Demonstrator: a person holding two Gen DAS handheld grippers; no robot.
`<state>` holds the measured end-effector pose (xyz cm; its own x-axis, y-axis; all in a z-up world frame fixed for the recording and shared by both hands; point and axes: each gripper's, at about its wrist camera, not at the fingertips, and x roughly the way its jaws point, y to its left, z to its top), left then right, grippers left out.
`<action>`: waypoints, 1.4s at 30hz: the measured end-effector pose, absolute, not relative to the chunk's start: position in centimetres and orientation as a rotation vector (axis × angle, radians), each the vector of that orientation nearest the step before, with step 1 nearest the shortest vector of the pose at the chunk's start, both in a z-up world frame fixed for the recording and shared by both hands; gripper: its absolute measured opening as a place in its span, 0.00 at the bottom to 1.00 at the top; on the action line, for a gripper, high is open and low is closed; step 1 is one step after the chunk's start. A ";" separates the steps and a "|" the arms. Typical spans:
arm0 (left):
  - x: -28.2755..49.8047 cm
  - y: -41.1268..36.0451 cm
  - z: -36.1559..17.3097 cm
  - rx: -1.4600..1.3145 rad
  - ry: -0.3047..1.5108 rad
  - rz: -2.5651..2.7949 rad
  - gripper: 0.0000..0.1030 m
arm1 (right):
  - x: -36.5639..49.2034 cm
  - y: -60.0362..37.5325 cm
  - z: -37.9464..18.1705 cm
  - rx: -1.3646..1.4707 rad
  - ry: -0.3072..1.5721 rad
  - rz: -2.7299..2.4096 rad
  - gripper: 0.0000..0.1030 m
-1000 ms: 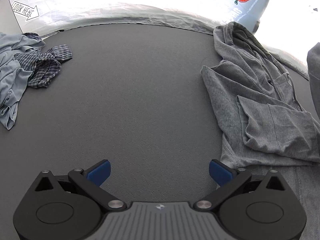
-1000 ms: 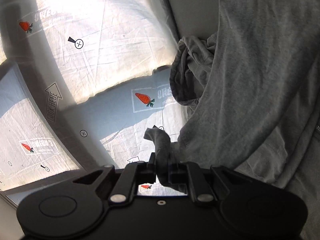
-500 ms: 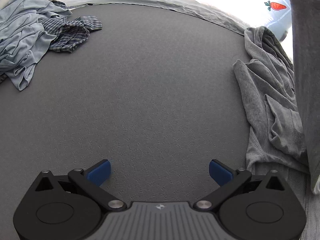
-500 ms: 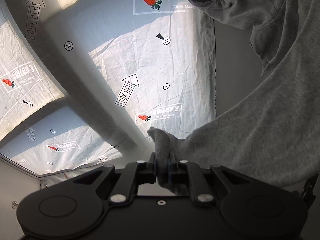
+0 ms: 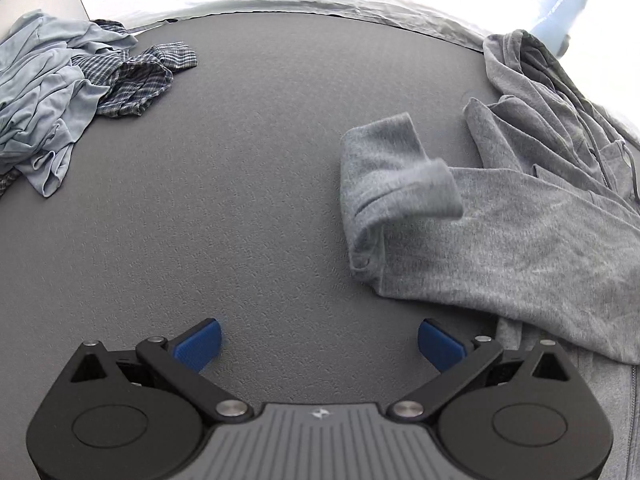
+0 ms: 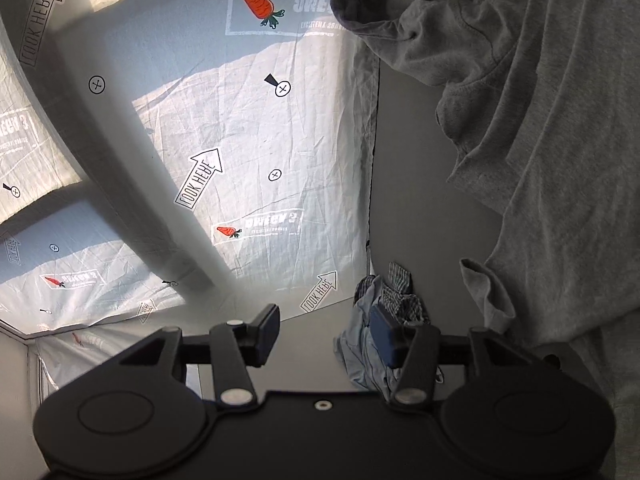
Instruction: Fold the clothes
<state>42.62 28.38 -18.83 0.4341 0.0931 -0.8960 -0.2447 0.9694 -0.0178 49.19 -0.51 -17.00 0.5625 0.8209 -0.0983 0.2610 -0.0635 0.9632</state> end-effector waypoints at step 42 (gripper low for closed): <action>47.8 33.8 -15.5 -0.297 0.890 0.290 0.08 | 51.6 -17.8 -17.0 0.636 0.742 -0.074 0.05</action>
